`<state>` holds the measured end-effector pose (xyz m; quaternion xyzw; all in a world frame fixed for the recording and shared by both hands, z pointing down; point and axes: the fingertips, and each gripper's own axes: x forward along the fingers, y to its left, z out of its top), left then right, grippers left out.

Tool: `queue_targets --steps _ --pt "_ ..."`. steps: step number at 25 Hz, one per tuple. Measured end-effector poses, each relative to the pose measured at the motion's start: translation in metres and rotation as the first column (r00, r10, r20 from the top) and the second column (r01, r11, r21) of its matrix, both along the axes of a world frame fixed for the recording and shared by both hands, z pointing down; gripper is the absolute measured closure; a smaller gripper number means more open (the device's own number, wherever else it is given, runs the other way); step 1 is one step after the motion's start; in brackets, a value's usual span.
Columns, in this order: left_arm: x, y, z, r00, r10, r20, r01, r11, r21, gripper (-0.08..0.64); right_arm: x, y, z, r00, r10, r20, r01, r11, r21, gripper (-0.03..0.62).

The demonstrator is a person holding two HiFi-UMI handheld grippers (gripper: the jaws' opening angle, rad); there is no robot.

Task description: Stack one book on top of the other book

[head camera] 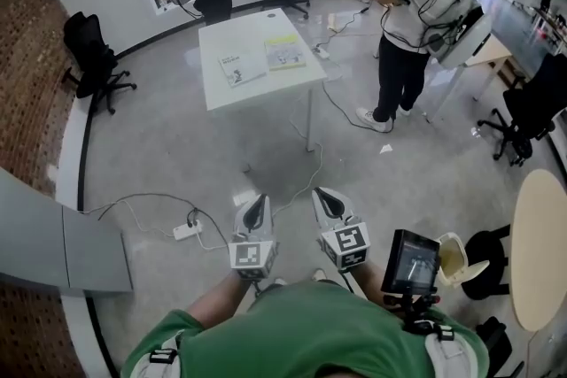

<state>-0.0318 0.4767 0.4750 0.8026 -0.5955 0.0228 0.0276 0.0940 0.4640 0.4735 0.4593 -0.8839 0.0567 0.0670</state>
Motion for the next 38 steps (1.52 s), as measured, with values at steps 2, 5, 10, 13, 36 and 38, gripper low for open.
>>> queue_targets --steps 2,5,10,13,36,38 --pt "0.0 0.002 -0.002 1.0 0.003 0.009 -0.003 1.0 0.007 0.554 -0.003 0.002 0.002 1.0 -0.004 -0.004 0.004 1.0 0.003 0.589" --pt "0.0 0.0 -0.003 1.0 0.006 0.005 -0.006 1.0 0.018 0.554 -0.007 0.0 0.004 1.0 -0.009 -0.012 0.009 1.0 0.014 0.589" --pt "-0.006 -0.001 -0.001 1.0 0.011 0.019 -0.011 1.0 0.015 0.554 -0.018 0.001 0.006 1.0 -0.008 -0.017 0.008 1.0 0.002 0.589" --pt "-0.011 0.0 -0.003 1.0 0.019 0.022 -0.019 0.999 0.027 0.554 -0.024 0.002 0.007 1.0 -0.006 -0.024 0.006 1.0 0.0 0.589" --pt "-0.053 -0.031 0.008 0.999 0.053 -0.005 -0.053 0.999 -0.007 0.554 -0.052 -0.029 0.006 0.997 0.055 -0.054 -0.055 0.998 0.012 0.589" --pt "-0.05 -0.042 0.007 0.999 0.049 -0.002 -0.049 0.999 -0.008 0.554 -0.05 -0.041 0.006 0.997 0.049 -0.051 -0.049 0.999 0.014 0.589"
